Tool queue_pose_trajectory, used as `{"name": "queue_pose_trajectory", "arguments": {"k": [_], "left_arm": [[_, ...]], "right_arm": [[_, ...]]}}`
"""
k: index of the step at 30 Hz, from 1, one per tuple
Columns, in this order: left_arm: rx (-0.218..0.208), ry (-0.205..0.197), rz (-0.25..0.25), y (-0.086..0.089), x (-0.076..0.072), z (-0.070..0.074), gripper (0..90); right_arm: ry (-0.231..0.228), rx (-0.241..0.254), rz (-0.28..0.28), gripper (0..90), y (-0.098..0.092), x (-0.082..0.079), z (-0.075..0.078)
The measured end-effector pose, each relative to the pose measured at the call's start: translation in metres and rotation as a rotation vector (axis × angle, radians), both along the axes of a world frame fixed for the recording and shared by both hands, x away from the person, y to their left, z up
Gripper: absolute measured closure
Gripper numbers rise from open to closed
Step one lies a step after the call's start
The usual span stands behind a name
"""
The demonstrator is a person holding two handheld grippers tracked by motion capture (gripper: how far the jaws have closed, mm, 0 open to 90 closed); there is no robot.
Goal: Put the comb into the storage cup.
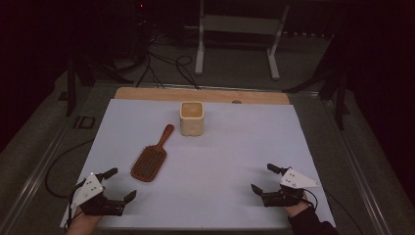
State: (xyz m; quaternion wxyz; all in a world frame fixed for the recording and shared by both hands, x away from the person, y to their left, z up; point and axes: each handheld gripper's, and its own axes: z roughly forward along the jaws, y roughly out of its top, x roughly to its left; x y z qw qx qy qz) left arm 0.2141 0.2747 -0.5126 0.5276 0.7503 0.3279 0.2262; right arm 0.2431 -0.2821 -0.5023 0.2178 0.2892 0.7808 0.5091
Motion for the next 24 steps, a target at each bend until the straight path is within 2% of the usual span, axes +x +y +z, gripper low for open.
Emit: {"name": "queue_pose_trajectory", "arguments": {"k": [7,13,20,24], "left_arm": [[-0.010,0.007,-0.002,-0.0017,0.0031,-0.0003,0.1],[0.005,0.010,-0.005,-0.0032,0.0033,-0.0016,0.1],[0.006,-0.002,-0.011,-0.0020,-0.0041,0.0011,0.1],[0.004,-0.001,-0.021,-0.0023,-0.0032,0.0014,0.1]], "right_arm": [[-0.002,-0.013,-0.010,7.8,-0.0009,0.0002,-0.0011],[0.002,-0.020,-0.003,7.8,0.0003,-0.0005,-0.0021],[-0.021,-0.030,0.010,8.3,0.0054,-0.0039,0.0013],[-0.031,-0.029,0.014,8.3,0.0060,-0.0048,0.0026]]}}
